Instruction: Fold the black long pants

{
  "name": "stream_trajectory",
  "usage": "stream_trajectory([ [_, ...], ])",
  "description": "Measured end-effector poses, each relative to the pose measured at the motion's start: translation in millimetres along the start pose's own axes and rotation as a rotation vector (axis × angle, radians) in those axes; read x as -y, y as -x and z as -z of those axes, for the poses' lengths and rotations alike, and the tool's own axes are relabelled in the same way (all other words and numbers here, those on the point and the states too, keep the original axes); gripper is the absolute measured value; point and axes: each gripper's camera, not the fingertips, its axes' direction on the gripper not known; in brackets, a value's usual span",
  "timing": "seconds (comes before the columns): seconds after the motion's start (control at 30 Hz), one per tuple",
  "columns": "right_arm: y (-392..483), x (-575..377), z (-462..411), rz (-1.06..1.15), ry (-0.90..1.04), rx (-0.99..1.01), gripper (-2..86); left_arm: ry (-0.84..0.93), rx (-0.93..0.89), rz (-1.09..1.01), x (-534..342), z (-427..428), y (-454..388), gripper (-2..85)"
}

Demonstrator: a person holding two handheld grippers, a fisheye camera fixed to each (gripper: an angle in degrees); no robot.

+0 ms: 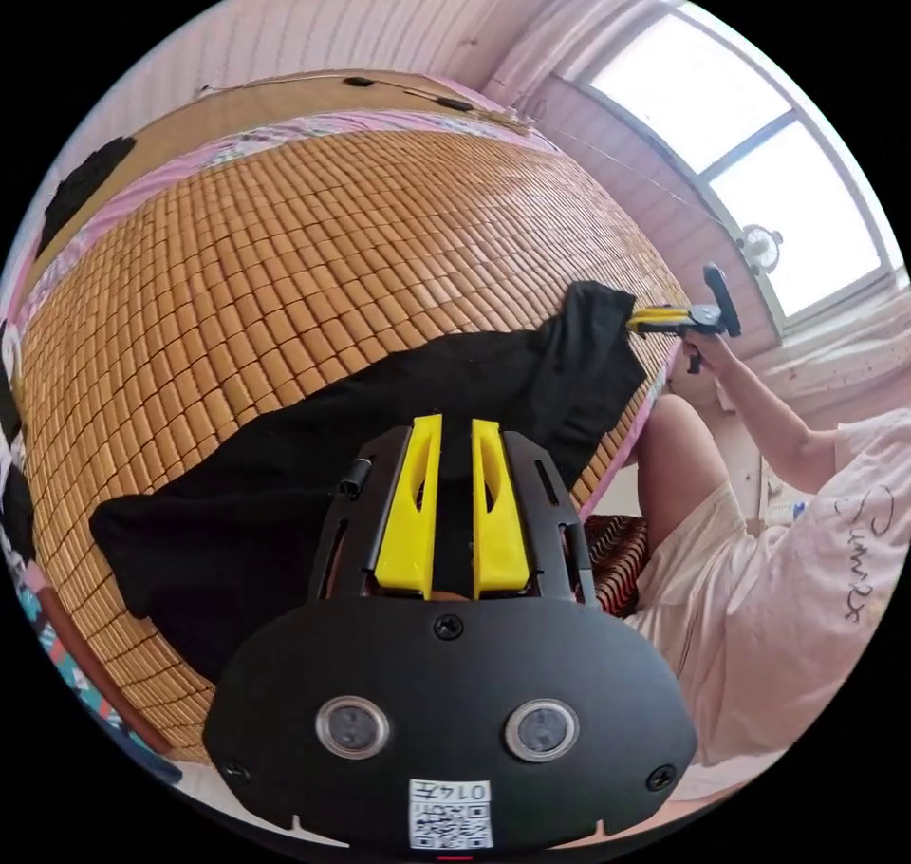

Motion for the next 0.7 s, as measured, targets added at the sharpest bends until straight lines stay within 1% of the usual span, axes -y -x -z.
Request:
stream_trajectory([
  [0.07,-4,-1,-10,0.021,0.030,-0.049,5.3,0.010,0.086,0.029,5,-2,16,6.0],
  [0.17,-10,3,-11,0.039,0.043,-0.047,3.7,0.097,0.158,-0.015,26,-23,30,7.1],
  [0.23,-13,7,-5,0.052,0.037,-0.079,2.0,0.195,0.154,-0.031,41,-46,39,7.8],
  [0.37,-21,23,28,0.106,-0.050,-0.193,0.4,0.240,0.176,-0.098,47,-58,39,7.1],
  [0.47,-34,37,60,0.101,-0.151,-0.195,0.2,0.240,0.123,-0.115,42,-52,46,3.8],
  [0.5,-36,39,66,0.100,-0.173,-0.204,0.2,0.237,0.114,-0.102,39,-48,51,0.5],
  [0.57,-46,35,90,0.085,-0.268,-0.230,0.2,0.164,0.117,-0.056,35,-32,57,-0.3],
  [0.63,-55,19,98,0.056,-0.329,-0.210,0.2,0.002,0.120,0.018,21,-2,63,-0.5],
  [0.7,-66,1,90,0.030,-0.345,-0.215,0.3,-0.101,0.106,0.071,8,12,66,-0.4],
])
